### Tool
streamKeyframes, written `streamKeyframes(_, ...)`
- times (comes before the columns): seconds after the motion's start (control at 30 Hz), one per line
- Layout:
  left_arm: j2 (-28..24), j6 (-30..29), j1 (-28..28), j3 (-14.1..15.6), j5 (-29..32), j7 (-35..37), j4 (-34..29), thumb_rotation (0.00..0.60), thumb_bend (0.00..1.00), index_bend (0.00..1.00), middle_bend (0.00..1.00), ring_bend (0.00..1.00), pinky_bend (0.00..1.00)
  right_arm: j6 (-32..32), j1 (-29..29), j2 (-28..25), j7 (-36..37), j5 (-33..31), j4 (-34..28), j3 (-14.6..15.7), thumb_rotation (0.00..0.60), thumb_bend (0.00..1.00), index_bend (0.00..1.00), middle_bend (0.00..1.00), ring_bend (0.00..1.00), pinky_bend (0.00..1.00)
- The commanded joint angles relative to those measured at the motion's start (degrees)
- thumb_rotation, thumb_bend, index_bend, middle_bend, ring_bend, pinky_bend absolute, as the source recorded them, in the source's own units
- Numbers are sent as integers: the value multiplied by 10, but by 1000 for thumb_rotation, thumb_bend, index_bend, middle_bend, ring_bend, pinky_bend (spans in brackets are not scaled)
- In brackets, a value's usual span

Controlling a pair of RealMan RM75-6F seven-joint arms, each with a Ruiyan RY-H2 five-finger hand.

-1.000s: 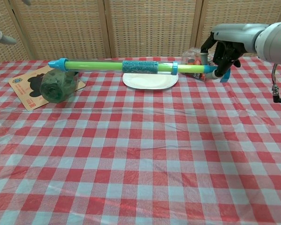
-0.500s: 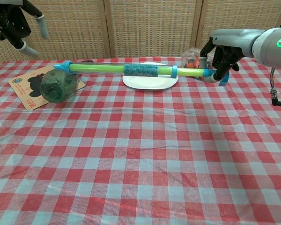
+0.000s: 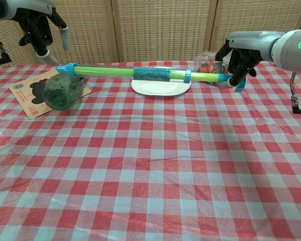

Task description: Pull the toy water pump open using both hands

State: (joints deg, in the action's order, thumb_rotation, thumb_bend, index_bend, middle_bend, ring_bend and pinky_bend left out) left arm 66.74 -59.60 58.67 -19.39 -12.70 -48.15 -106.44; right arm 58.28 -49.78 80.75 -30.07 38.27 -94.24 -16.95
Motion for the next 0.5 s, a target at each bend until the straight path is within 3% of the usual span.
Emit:
streamKeyframes(0.03, 5, -6, 8, 5, 3, -4, 3, 600, 224, 405, 864, 773, 682, 0, 0, -2, 2, 1, -1, 1, 600, 517, 813, 1000, 1000, 745)
streamKeyframes(0.5, 46, -43, 48, 35, 7, -20, 20, 600, 226, 429, 863, 773, 682, 2, 0, -14, 20, 9, -14, 4, 600, 517, 814, 1000, 1000, 745)
